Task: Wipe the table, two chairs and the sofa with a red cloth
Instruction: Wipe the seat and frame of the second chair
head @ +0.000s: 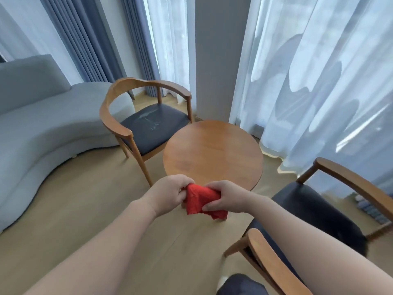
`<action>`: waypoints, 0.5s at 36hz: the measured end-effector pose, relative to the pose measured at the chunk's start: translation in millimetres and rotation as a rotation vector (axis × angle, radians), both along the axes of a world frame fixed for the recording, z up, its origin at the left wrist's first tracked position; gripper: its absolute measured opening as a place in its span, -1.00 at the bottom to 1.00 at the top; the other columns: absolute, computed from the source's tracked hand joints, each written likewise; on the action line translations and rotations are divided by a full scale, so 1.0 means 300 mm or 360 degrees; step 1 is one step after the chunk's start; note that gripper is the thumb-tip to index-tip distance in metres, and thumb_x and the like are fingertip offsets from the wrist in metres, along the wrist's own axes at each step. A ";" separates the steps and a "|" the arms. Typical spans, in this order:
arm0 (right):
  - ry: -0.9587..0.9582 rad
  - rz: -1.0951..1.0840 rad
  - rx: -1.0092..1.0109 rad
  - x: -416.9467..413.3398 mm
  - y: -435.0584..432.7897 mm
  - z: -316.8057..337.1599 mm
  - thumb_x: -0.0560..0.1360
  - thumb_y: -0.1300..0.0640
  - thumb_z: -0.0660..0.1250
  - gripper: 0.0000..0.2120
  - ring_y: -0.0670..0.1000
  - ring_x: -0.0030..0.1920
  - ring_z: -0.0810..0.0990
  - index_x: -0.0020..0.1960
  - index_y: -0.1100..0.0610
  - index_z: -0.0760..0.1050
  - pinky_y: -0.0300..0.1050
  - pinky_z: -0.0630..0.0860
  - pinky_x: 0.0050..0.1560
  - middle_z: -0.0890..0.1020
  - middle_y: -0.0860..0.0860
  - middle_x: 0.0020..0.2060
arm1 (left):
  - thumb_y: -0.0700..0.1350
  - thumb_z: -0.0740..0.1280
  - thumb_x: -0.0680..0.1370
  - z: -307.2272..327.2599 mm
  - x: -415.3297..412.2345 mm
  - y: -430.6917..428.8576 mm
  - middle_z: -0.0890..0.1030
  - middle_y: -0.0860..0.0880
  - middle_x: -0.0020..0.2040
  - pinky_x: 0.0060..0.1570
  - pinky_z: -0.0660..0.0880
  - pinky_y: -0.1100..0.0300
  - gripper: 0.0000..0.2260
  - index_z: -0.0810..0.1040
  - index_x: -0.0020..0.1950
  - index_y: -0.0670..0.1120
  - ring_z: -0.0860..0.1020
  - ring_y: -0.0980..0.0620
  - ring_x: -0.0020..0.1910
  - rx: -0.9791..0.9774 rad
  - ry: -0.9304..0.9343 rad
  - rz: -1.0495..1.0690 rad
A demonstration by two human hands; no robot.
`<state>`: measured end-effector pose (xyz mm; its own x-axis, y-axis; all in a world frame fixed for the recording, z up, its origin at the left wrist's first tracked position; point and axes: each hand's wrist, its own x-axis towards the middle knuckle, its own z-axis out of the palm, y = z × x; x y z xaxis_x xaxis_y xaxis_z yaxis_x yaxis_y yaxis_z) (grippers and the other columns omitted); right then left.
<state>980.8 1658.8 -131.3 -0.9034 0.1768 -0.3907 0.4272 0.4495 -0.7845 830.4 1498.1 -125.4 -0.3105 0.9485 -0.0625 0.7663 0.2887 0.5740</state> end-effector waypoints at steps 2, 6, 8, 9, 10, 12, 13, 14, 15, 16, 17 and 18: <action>-0.0027 -0.0038 0.0018 -0.030 0.041 -0.034 0.38 -0.02 0.51 -0.69 -0.14 -0.14 0.62 0.09 -0.06 0.57 -0.24 0.58 -0.13 0.64 -0.11 -0.13 | -0.19 0.29 0.55 -0.039 -0.038 0.052 0.56 0.14 -0.04 0.03 0.47 0.19 -0.81 0.58 0.13 -0.02 0.53 0.11 -0.03 -0.0001 -0.0001 -0.0022; -0.0071 -0.0085 0.0016 -0.105 0.137 -0.112 0.37 -0.01 0.51 -0.72 -0.07 -0.13 0.62 0.04 -0.01 0.57 -0.11 0.61 -0.05 0.65 -0.01 -0.11 | -0.19 0.28 0.55 -0.095 -0.114 0.162 0.60 0.10 -0.07 -0.03 0.46 0.21 -0.82 0.59 0.11 -0.03 0.52 0.11 -0.09 -0.0078 -0.0069 -0.0072; -0.0084 -0.0090 -0.0017 -0.155 0.177 -0.136 0.37 -0.01 0.51 -0.73 -0.06 -0.13 0.63 0.04 0.00 0.58 -0.10 0.61 -0.06 0.65 0.00 -0.11 | -0.20 0.27 0.54 -0.107 -0.150 0.194 0.61 0.08 -0.14 -0.08 0.48 0.16 -0.83 0.58 0.06 -0.02 0.53 0.10 -0.15 -0.0091 -0.0130 -0.0032; -0.0087 -0.0082 -0.0038 -0.187 0.194 -0.141 0.37 -0.01 0.51 -0.73 -0.06 -0.14 0.64 0.04 0.00 0.58 -0.10 0.62 -0.07 0.66 0.00 -0.11 | -0.20 0.26 0.54 -0.106 -0.171 0.205 0.61 0.07 -0.15 -0.09 0.48 0.15 -0.84 0.58 0.05 -0.01 0.53 0.10 -0.17 -0.0103 -0.0158 0.0002; -0.0087 -0.0067 -0.0052 -0.223 0.208 -0.144 0.37 -0.01 0.51 -0.73 -0.07 -0.15 0.64 0.04 -0.01 0.58 -0.10 0.62 -0.08 0.66 -0.02 -0.12 | -0.20 0.26 0.55 -0.103 -0.194 0.213 0.62 0.06 -0.15 -0.10 0.49 0.14 -0.84 0.57 0.05 -0.01 0.54 0.09 -0.17 -0.0118 -0.0172 0.0032; -0.0093 -0.0009 -0.0052 -0.300 0.226 -0.141 0.36 -0.04 0.50 -0.72 -0.09 -0.15 0.63 0.04 -0.04 0.58 -0.08 0.62 -0.05 0.66 -0.06 -0.13 | -0.18 0.26 0.56 -0.088 -0.245 0.217 0.62 0.06 -0.15 -0.11 0.48 0.14 -0.85 0.57 0.06 -0.01 0.53 0.09 -0.18 -0.0127 -0.0160 0.0094; -0.0099 0.0026 -0.0052 -0.342 0.232 -0.136 0.36 -0.06 0.50 -0.72 -0.08 -0.14 0.63 0.03 -0.05 0.58 -0.05 0.62 -0.04 0.66 -0.06 -0.13 | -0.17 0.26 0.56 -0.078 -0.275 0.217 0.61 0.07 -0.15 -0.11 0.48 0.14 -0.85 0.57 0.06 -0.01 0.53 0.10 -0.18 -0.0125 -0.0153 0.0121; -0.0100 0.0056 -0.0061 -0.383 0.236 -0.130 0.35 -0.07 0.50 -0.72 -0.05 -0.14 0.64 0.02 -0.05 0.57 -0.01 0.62 -0.03 0.66 -0.05 -0.14 | -0.16 0.26 0.56 -0.066 -0.307 0.215 0.61 0.08 -0.15 -0.11 0.48 0.14 -0.86 0.57 0.05 0.00 0.53 0.11 -0.18 -0.0125 -0.0149 0.0143; -0.0096 0.0078 -0.0078 -0.426 0.241 -0.124 0.35 -0.07 0.49 -0.74 -0.02 -0.14 0.65 0.00 -0.05 0.57 0.04 0.62 -0.04 0.66 -0.02 -0.15 | -0.15 0.26 0.57 -0.057 -0.341 0.213 0.61 0.09 -0.15 -0.11 0.49 0.14 -0.87 0.57 0.04 0.01 0.53 0.12 -0.18 -0.0125 -0.0148 0.0168; -0.0088 0.0098 -0.0100 -0.466 0.243 -0.117 0.36 -0.06 0.49 -0.75 0.01 -0.15 0.65 0.00 -0.04 0.57 0.06 0.63 -0.06 0.66 -0.01 -0.15 | -0.14 0.26 0.57 -0.050 -0.373 0.209 0.61 0.09 -0.15 -0.11 0.49 0.14 -0.87 0.57 0.03 0.01 0.53 0.13 -0.17 -0.0122 -0.0149 0.0199; -0.0078 0.0120 -0.0116 -0.504 0.243 -0.110 0.37 -0.05 0.49 -0.75 0.02 -0.15 0.65 0.00 -0.04 0.56 0.07 0.64 -0.07 0.66 -0.01 -0.15 | -0.14 0.26 0.57 -0.043 -0.404 0.205 0.61 0.09 -0.14 -0.11 0.50 0.14 -0.88 0.57 0.03 0.01 0.54 0.13 -0.16 -0.0117 -0.0152 0.0236; -0.0067 0.0143 -0.0124 -0.543 0.243 -0.103 0.37 -0.04 0.49 -0.74 0.01 -0.14 0.66 0.02 -0.05 0.56 0.06 0.64 -0.07 0.66 -0.01 -0.14 | -0.14 0.26 0.57 -0.039 -0.433 0.199 0.61 0.09 -0.14 -0.10 0.50 0.15 -0.88 0.57 0.04 0.01 0.54 0.13 -0.15 -0.0110 -0.0153 0.0276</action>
